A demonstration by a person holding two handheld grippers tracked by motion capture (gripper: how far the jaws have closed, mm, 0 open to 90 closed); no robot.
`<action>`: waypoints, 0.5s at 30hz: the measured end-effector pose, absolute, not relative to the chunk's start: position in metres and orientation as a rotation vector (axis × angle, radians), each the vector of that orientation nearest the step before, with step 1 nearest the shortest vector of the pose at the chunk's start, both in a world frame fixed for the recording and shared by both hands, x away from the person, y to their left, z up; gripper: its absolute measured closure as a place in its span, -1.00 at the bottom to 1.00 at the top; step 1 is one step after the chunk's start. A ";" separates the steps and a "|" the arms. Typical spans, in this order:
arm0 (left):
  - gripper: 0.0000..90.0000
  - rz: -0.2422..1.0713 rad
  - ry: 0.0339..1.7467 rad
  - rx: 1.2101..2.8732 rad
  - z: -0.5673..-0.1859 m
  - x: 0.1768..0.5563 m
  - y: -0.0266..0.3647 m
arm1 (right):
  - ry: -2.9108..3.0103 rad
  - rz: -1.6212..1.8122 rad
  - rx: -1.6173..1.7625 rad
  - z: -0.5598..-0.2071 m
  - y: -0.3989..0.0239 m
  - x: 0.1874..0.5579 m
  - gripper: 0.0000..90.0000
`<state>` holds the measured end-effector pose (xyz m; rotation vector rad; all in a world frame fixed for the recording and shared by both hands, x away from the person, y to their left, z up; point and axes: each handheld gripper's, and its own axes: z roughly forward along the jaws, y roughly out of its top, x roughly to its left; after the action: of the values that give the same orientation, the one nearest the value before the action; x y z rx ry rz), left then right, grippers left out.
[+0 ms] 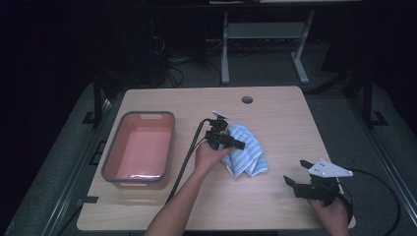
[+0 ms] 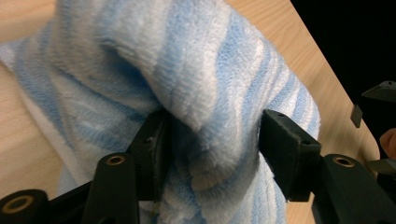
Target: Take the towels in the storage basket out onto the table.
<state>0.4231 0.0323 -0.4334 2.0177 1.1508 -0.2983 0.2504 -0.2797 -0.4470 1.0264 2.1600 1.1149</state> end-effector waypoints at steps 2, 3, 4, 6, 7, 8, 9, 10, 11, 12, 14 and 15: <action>-0.11 -0.296 1.148 2.014 -0.432 0.423 0.034 | 2.160 1.113 1.028 -0.447 -0.279 0.251 -0.57; -0.14 -0.293 1.149 2.013 -0.431 0.422 0.035 | 2.159 1.113 1.025 -0.447 -0.279 0.251 -0.57; -0.16 -0.288 1.148 2.015 -0.430 0.422 0.037 | 2.160 1.116 1.025 -0.447 -0.280 0.251 -0.57; -0.19 -0.286 1.146 2.008 -0.428 0.421 0.039 | 2.159 1.115 1.024 -0.447 -0.280 0.252 -0.57; -0.20 -0.286 1.146 2.008 -0.428 0.421 0.039 | 2.159 1.115 1.024 -0.447 -0.280 0.252 -0.57; -0.20 -0.286 1.146 2.009 -0.427 0.421 0.039 | 2.159 1.116 1.025 -0.447 -0.280 0.252 -0.57; -0.22 -0.283 1.139 2.009 -0.426 0.420 0.041 | 2.160 1.116 1.027 -0.447 -0.280 0.252 -0.57; -0.24 -0.283 1.139 2.009 -0.426 0.420 0.041 | 2.161 1.115 1.026 -0.447 -0.280 0.252 -0.58; -0.26 -0.281 1.137 2.009 -0.425 0.419 0.042 | 2.162 1.114 1.027 -0.447 -0.280 0.252 -0.58; -0.26 -0.270 1.131 2.012 -0.424 0.418 0.042 | 2.162 1.114 1.025 -0.447 -0.280 0.253 -0.58; -0.29 -0.266 1.126 2.017 -0.423 0.418 0.043 | 2.163 1.114 1.026 -0.447 -0.280 0.253 -0.58; -0.31 -0.257 1.125 2.014 -0.422 0.417 0.045 | 2.164 1.115 1.028 -0.446 -0.280 0.253 -0.58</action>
<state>0.4173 0.0448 -0.4218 2.0135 1.1253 -0.2567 0.2530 -0.2796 -0.4464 1.0276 2.1640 1.1149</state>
